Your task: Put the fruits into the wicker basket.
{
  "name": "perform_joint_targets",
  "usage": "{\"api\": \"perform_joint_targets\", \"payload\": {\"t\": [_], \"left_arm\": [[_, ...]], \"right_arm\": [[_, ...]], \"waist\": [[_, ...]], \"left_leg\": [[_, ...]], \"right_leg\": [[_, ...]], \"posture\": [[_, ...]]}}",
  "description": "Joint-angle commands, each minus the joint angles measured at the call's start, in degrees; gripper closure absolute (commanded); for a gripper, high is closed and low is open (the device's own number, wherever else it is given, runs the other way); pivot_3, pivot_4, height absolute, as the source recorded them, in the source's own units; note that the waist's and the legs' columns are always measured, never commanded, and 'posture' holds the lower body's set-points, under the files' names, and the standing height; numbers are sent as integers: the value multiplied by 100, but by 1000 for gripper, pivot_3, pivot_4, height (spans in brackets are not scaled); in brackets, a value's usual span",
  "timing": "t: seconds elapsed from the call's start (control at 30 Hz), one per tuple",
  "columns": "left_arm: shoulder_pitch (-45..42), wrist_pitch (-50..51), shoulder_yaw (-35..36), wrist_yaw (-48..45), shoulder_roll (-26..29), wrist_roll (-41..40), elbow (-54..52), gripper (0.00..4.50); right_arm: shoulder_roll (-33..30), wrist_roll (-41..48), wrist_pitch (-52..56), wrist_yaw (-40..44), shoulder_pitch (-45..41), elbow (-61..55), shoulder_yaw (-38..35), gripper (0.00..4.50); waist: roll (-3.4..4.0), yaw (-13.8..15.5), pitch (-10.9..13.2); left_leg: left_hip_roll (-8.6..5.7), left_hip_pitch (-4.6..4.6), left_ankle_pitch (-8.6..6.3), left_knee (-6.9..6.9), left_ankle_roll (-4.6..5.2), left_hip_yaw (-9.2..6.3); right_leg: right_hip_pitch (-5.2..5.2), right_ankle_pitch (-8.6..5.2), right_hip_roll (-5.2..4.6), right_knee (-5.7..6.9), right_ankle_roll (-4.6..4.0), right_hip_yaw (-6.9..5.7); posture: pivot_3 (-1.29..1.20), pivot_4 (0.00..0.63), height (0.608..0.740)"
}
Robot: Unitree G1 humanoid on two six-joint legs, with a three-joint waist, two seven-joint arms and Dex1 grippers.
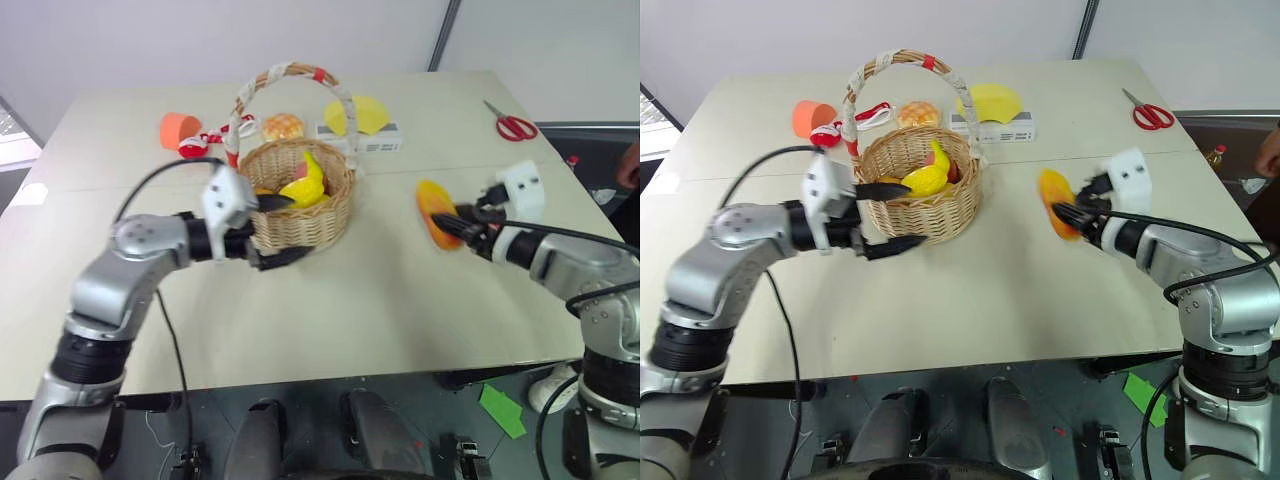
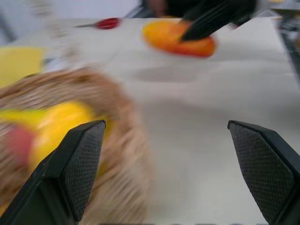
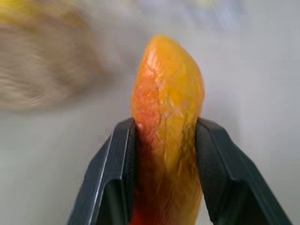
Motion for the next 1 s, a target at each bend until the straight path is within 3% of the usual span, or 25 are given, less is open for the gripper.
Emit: {"api": "perform_joint_targets", "payload": {"t": [0.03,0.33,0.5,0.7,0.73,0.93,1.0], "left_arm": [[206,10,694,126,190,-224,50,0],[673,35,1185,468,331,-293,-145,0],[801,111,1217,664,262,-364,-387,0],[858,137,1193,809,247,-465,-503,0],[847,139,1179,820,245,-474,-498,0],[702,97,1069,898,127,-516,-400,0],[635,7,1045,970,-36,-535,-356,0]], "right_arm": [[312,-32,-781,454,-760,-360,985,3193],[1963,-1421,-1561,-266,-2755,2304,2502,3193],[2453,-1996,-2229,-515,-3253,3662,2570,3193],[2601,-1988,-2637,-375,-3221,3467,2292,216],[2554,-1914,-2633,-296,-3153,3228,2228,48],[1563,-1031,-1968,471,-1937,1034,1515,48],[1437,-763,-1580,334,-1598,734,1157,48]], "waist": [[-1,-57,0],[-10,-26,-1],[-10,-1,-1],[-9,24,-1],[-9,23,-1],[-10,113,-2],[-10,108,-2]], "left_leg": [[3,0,0,0,0,-1],[3,-10,0,3,-1,-4],[3,-33,0,2,-2,-6],[2,-42,0,2,-2,-5],[3,-44,0,2,-2,-5],[-2,-79,0,6,-2,-19],[-8,-80,0,10,-2,-17]], "right_leg": [[0,0,0,0,0,-1],[-5,2,-25,1,-2,-7],[-27,4,-32,2,-3,-10],[-37,6,-42,3,-2,-10],[-39,6,-41,4,-2,-10],[-57,6,-48,-1,-1,-25],[-56,9,-55,-1,3,-25]], "posture": [[0,150,740],[0,150,740],[0,150,740],[0,150,740],[0,150,740],[0,150,740],[0,150,740]]}}
